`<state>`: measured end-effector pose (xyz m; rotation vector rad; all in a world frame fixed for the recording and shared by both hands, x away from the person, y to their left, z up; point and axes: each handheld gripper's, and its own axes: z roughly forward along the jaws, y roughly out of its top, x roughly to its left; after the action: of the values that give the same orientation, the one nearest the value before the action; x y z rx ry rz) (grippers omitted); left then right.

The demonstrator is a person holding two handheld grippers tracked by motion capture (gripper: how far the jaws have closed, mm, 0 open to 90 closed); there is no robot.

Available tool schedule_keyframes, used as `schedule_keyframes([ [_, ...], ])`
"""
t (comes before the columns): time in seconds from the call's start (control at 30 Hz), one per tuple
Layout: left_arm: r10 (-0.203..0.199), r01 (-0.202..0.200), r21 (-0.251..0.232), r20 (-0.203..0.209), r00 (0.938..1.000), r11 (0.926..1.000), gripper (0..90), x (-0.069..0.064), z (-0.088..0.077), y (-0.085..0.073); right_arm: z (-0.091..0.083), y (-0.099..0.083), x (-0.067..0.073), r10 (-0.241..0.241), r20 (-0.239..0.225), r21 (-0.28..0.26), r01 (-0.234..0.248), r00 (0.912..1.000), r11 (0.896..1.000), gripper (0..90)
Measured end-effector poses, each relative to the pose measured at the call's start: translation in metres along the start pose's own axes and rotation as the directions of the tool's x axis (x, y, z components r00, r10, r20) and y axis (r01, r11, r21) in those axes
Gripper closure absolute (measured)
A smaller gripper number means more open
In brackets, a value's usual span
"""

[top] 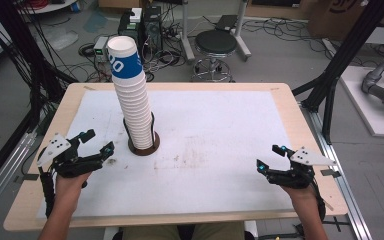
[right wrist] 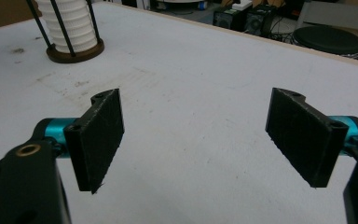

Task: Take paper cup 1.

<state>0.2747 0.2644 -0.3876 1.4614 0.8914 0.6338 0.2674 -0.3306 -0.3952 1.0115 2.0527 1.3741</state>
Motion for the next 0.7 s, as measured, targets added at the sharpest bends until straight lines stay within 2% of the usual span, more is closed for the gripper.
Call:
schedule_keyframes([
  [0.07,0.009,-0.009,-0.005,0.011,0.9999,0.9999,14.7,-0.002,0.001,0.006,-0.002,0.000,0.000,0.003,0.005,-0.005,-0.003,1.0000,1.000,19.5],
  [0.13,-0.011,0.012,-0.027,0.054,0.9985,0.9996,14.6,-0.003,0.003,0.017,-0.002,0.001,0.001,0.008,0.000,-0.005,-0.008,1.0000,1.000,19.6],
  [0.2,-0.009,0.010,-0.022,0.058,0.9982,0.9997,14.6,-0.004,0.005,0.023,-0.001,0.002,0.002,-0.001,0.001,-0.007,0.001,1.0000,1.000,19.6],
  [0.33,0.007,-0.006,-0.016,0.093,0.9956,0.9999,14.8,-0.007,0.011,0.049,0.001,0.003,0.002,0.006,-0.003,-0.001,-0.006,1.0000,1.000,19.6],
  [0.37,0.016,-0.014,-0.022,0.102,0.9947,0.9997,14.8,-0.009,0.014,0.062,0.003,0.003,0.003,0.008,-0.009,0.005,-0.008,0.9999,1.000,19.6],
  [0.4,0.016,-0.014,-0.022,0.102,0.9947,0.9997,14.8,-0.009,0.014,0.062,0.003,0.003,0.003,0.008,-0.009,0.005,-0.008,0.9999,1.000,19.6],
  [0.43,0.024,-0.021,-0.026,0.111,0.9935,0.9994,14.8,-0.011,0.018,0.073,0.004,0.003,0.003,0.002,-0.012,0.007,-0.002,0.9999,1.000,19.6],
  [0.47,0.024,-0.021,-0.026,0.111,0.9935,0.9994,14.8,-0.011,0.018,0.073,0.004,0.003,0.003,0.002,-0.012,0.007,-0.002,0.9999,1.000,19.6],
  [0.53,0.035,-0.032,-0.026,0.118,0.9924,0.9991,14.8,-0.012,0.022,0.084,0.004,0.003,0.003,0.001,-0.012,0.007,-0.001,0.9999,1.000,19.6],
  [0.57,0.037,-0.033,-0.032,0.129,0.9910,0.9989,14.9,-0.014,0.024,0.094,0.004,0.003,0.003,0.000,-0.012,0.006,0.001,0.9999,1.000,19.6],
  [0.6,0.037,-0.033,-0.032,0.129,0.9910,0.9989,14.9,-0.014,0.024,0.094,0.004,0.003,0.003,0.000,-0.012,0.006,0.001,0.9999,1.000,19.6],
  [0.63,0.043,-0.038,-0.036,0.134,0.9901,0.9986,14.8,-0.015,0.027,0.105,0.003,0.003,0.003,0.000,-0.009,0.005,0.000,1.0000,1.000,19.6],
  [0.7,0.046,-0.042,-0.036,0.137,0.9895,0.9985,14.8,-0.015,0.028,0.110,0.003,0.003,0.003,-0.001,-0.010,0.006,0.001,0.9999,1.000,19.6],
])
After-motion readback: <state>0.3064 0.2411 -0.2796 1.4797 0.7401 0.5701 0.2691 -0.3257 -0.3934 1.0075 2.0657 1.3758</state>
